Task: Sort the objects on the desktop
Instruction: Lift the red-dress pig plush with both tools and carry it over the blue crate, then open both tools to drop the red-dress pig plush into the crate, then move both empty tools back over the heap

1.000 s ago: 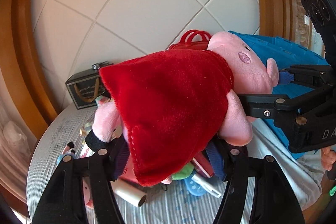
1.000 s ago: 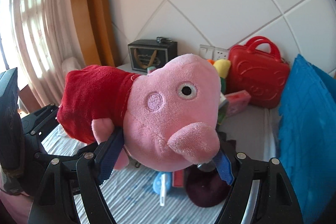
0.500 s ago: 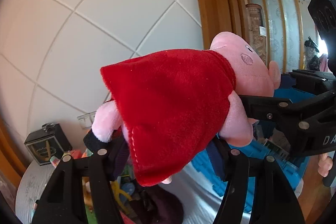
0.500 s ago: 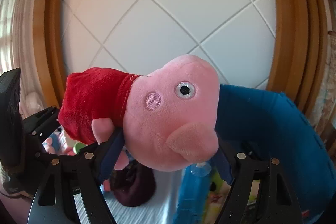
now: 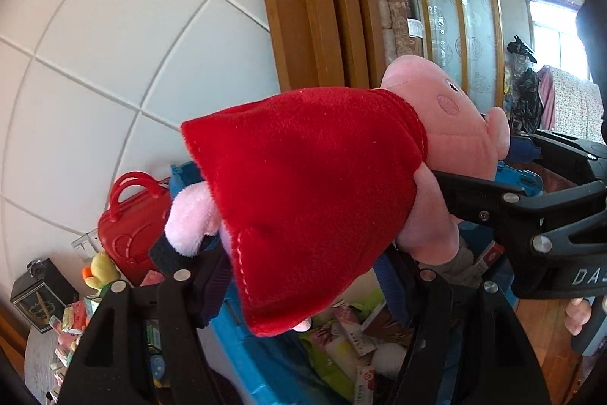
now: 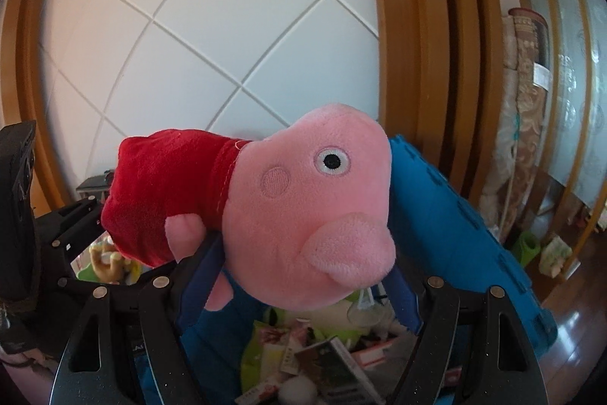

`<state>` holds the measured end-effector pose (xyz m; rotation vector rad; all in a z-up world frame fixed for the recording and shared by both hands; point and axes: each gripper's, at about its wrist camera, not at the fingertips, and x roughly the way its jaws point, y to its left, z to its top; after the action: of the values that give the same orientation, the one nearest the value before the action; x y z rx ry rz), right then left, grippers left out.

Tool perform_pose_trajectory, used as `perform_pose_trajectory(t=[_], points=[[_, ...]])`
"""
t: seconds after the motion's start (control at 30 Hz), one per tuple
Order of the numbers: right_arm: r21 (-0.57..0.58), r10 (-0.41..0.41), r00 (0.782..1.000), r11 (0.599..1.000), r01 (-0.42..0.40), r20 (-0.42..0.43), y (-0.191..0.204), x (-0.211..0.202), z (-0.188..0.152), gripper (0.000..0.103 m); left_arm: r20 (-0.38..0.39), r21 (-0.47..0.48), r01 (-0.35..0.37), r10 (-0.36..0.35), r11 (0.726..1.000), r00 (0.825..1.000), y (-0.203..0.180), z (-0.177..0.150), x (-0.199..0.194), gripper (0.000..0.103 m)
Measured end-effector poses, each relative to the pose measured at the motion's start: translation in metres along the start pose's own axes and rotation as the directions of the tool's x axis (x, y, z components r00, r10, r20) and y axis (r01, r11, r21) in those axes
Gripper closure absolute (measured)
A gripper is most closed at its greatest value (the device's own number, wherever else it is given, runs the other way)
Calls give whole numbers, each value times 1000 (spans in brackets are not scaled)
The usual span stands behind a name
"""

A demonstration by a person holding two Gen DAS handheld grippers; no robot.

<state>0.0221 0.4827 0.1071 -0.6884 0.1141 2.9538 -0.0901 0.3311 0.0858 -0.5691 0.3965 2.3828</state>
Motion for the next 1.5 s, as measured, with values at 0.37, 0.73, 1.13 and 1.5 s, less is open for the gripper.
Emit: perform_pose_trajectory(t=[0.37, 0.73, 1.13, 1.5], points=[[33, -94, 995, 995, 93, 21, -41, -1, -9, 24, -68, -1, -19, 19, 1000, 998, -16, -3, 23, 30], [0, -182, 983, 983, 182, 25, -25, 6, -15, 2, -37, -39, -71, 69, 997, 997, 5, -18, 0, 30], [20, -239, 971, 971, 238, 25, -8, -2, -29, 0, -4, -97, -129, 129, 987, 992, 20, -39, -31, 27], [79, -245, 969, 966, 245, -1, 4, -18, -60, 0, -2, -187, -200, 204, 962, 979, 41, -82, -70, 27]])
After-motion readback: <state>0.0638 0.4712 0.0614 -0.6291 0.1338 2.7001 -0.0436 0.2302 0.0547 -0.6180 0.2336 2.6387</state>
